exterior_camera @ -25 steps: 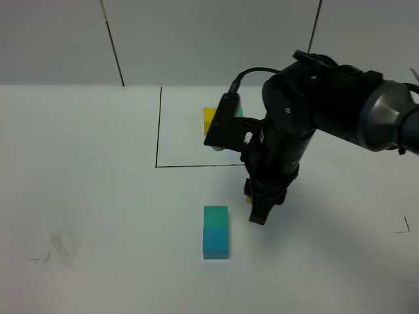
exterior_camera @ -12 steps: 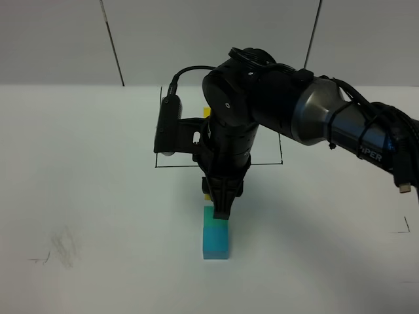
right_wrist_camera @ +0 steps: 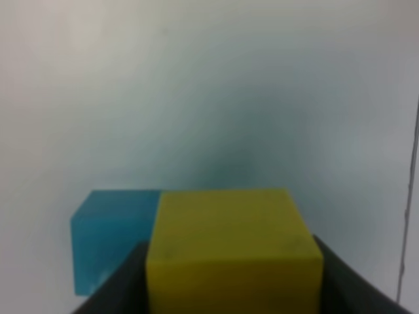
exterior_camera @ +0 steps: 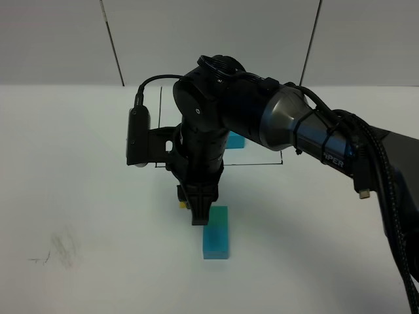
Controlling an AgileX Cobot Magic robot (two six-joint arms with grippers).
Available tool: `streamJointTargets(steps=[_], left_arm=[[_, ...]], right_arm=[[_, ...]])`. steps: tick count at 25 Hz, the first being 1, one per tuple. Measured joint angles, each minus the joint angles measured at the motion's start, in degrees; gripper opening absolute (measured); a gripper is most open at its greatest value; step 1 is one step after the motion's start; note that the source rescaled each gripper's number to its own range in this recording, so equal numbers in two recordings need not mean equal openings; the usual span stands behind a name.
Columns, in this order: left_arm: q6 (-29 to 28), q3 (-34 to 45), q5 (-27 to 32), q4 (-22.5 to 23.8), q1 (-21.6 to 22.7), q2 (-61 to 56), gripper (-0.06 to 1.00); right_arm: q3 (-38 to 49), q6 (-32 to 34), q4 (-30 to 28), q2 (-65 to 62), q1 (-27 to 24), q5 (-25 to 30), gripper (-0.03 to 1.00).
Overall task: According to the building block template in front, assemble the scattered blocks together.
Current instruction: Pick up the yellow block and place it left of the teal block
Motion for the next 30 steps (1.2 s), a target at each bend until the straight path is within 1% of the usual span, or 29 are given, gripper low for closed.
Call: streamJointTargets(steps=[4, 10, 15, 25, 30], left_arm=[[0.0, 0.0, 0.0, 0.0, 0.0, 0.0, 0.29], [0.0, 0.0, 0.0, 0.0, 0.0, 0.0, 0.29], [0.0, 0.0, 0.0, 0.0, 0.0, 0.0, 0.29], [0.0, 0.0, 0.0, 0.0, 0.0, 0.0, 0.29], [0.0, 0.0, 0.0, 0.0, 0.0, 0.0, 0.29]], right_arm=[[-1.4, -0.9, 2.0, 1.4, 0.1, -0.1, 0.23], [-1.7, -1.1, 2.1, 1.7, 0.2, -1.6, 0.23], [-1.7, 0.1, 2.1, 4.3, 0.2, -1.7, 0.23], [-1.7, 0.4, 2.1, 7.0, 0.5, -4.0, 0.23], [-1.7, 0.5, 2.2, 8.3, 0.6, -4.3, 0.23]])
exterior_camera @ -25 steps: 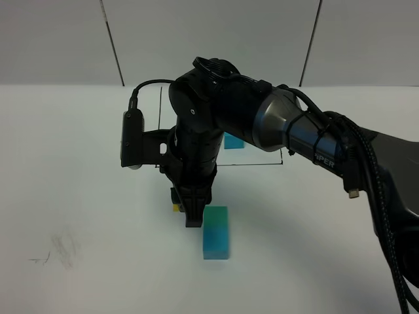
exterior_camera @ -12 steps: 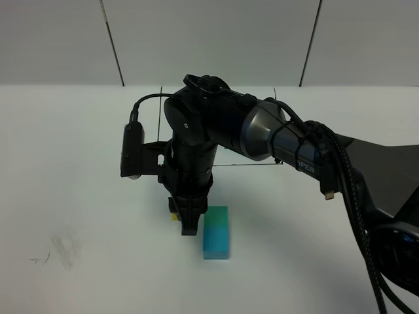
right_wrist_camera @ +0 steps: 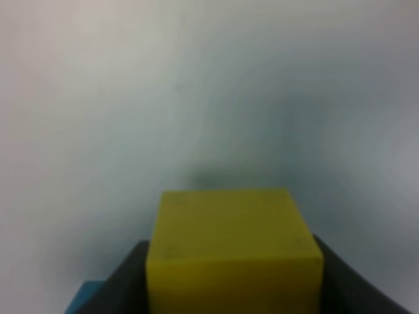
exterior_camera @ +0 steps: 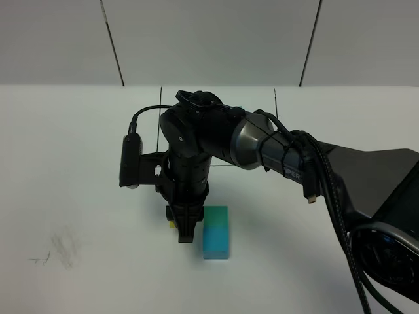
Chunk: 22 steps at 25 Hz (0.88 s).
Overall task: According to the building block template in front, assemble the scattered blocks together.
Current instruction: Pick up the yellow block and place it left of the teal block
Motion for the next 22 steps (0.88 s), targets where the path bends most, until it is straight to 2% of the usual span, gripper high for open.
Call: streamJointTargets(steps=[22], left_arm=[[0.0, 0.0, 0.0, 0.0, 0.0, 0.0, 0.28]], right_arm=[[0.0, 2.7, -1.5, 2.2, 0.0, 0.2, 0.23]])
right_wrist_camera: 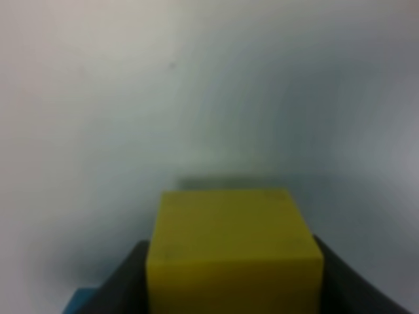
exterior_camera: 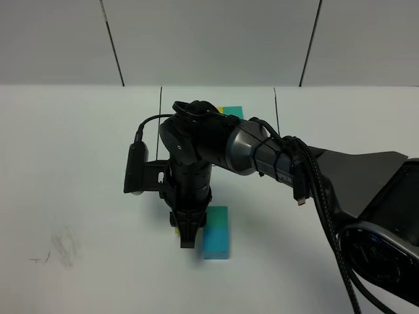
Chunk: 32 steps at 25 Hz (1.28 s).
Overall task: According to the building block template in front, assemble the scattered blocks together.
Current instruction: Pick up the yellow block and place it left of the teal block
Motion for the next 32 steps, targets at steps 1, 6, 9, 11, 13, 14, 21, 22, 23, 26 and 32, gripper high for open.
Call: streamJointTargets(steps=[1, 6, 9, 11, 13, 14, 21, 22, 23, 26, 32], left_arm=[[0.0, 0.0, 0.0, 0.0, 0.0, 0.0, 0.28], [-0.1, 0.0, 0.0, 0.0, 0.0, 0.0, 0.28], [-0.1, 0.0, 0.0, 0.0, 0.0, 0.0, 0.28], [-0.1, 0.0, 0.0, 0.0, 0.0, 0.0, 0.28], [-0.1, 0.0, 0.0, 0.0, 0.0, 0.0, 0.28], [-0.1, 0.0, 0.0, 0.0, 0.0, 0.0, 0.28], [-0.1, 0.0, 0.0, 0.0, 0.0, 0.0, 0.28], [-0.1, 0.0, 0.0, 0.0, 0.0, 0.0, 0.28], [-0.1, 0.0, 0.0, 0.0, 0.0, 0.0, 0.28], [-0.1, 0.0, 0.0, 0.0, 0.0, 0.0, 0.28], [-0.1, 0.0, 0.0, 0.0, 0.0, 0.0, 0.28]], right_arm=[[0.0, 0.0, 0.0, 0.1, 0.0, 0.2, 0.23], [0.0, 0.0, -0.1, 1.2, 0.0, 1.3, 0.23], [0.0, 0.0, -0.2, 1.6, 0.0, 1.3, 0.23], [0.0, 0.0, -0.2, 1.6, 0.0, 1.3, 0.23], [0.0, 0.1, -0.4, 1.6, 0.0, 1.3, 0.23], [0.0, 0.1, -0.8, 1.6, 0.0, 1.2, 0.23], [0.0, -0.1, -1.8, 1.7, -0.1, 0.8, 0.23], [0.0, -0.3, -1.8, 1.8, -0.2, 0.8, 0.23], [0.0, -0.5, -1.8, 2.0, -0.4, 0.8, 0.23], [0.0, -1.1, -1.8, 2.3, -0.5, 0.8, 0.23], [-0.4, -2.1, -1.7, 2.7, -0.5, 1.0, 0.23]])
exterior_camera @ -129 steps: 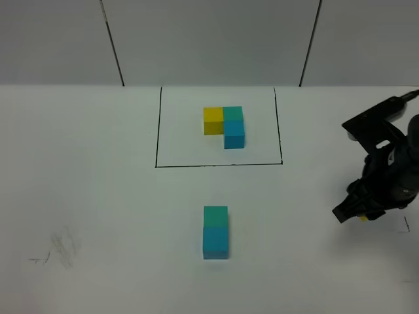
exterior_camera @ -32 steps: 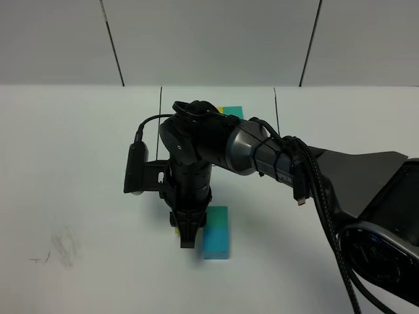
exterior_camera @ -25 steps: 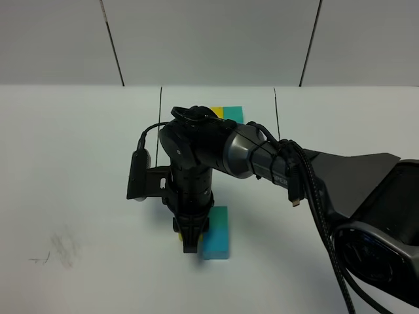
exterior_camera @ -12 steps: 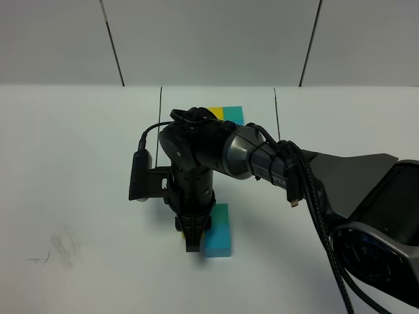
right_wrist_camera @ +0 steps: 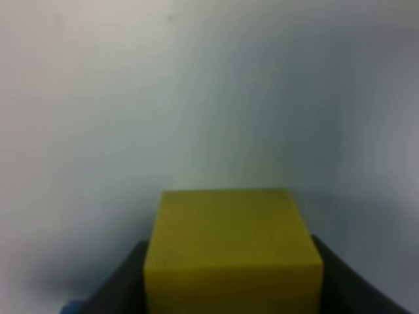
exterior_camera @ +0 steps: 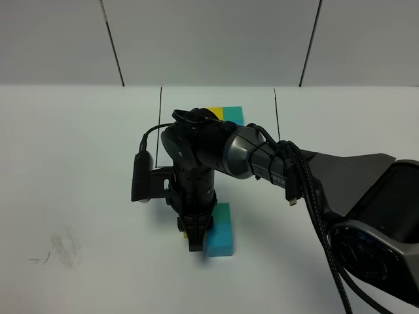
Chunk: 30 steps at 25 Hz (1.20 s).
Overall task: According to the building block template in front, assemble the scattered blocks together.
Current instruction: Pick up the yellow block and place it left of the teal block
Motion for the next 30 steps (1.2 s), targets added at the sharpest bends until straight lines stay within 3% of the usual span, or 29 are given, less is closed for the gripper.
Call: streamJointTargets(steps=[30], left_arm=[[0.0, 0.0, 0.0, 0.0, 0.0, 0.0, 0.28]], right_arm=[[-0.2, 0.9, 0.1, -0.1, 0.0, 0.1, 0.23]])
